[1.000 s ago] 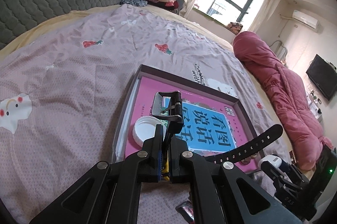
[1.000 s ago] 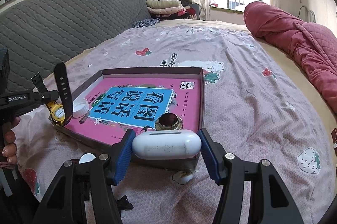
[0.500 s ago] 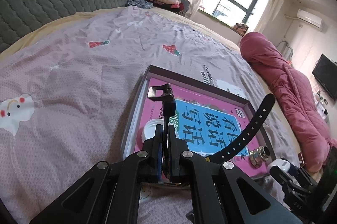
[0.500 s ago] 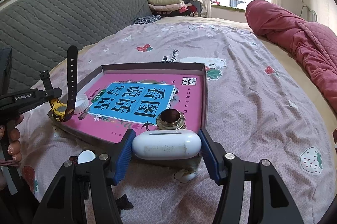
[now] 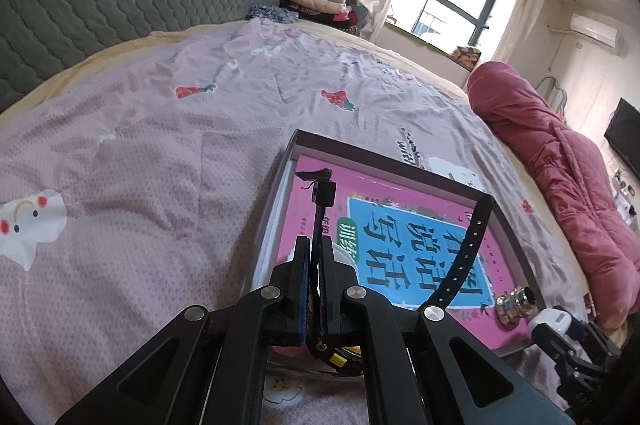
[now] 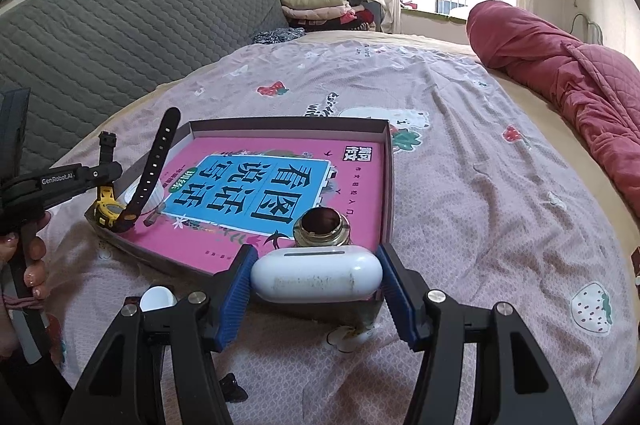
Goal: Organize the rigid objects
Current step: 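Lower the watch into the tray and open the left tool while the right tool releases the case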
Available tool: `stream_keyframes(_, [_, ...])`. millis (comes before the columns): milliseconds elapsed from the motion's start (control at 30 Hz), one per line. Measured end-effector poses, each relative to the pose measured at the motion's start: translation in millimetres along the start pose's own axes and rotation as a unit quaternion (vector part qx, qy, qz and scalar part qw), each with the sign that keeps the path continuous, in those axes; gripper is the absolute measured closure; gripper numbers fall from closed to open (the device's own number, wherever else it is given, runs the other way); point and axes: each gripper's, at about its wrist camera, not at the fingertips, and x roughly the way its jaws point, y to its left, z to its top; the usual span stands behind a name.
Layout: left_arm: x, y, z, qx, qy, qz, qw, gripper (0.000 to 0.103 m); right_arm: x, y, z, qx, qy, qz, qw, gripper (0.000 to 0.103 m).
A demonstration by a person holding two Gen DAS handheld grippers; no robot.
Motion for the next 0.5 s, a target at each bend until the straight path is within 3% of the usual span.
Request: stream_keyframes(500, [9.3, 9.0, -3.7, -0.001, 0.005, 0.010, 0.9999, 0.099, 8.4, 3.2, 1.8, -0.009, 0.005, -0.003, 1.000, 0.042])
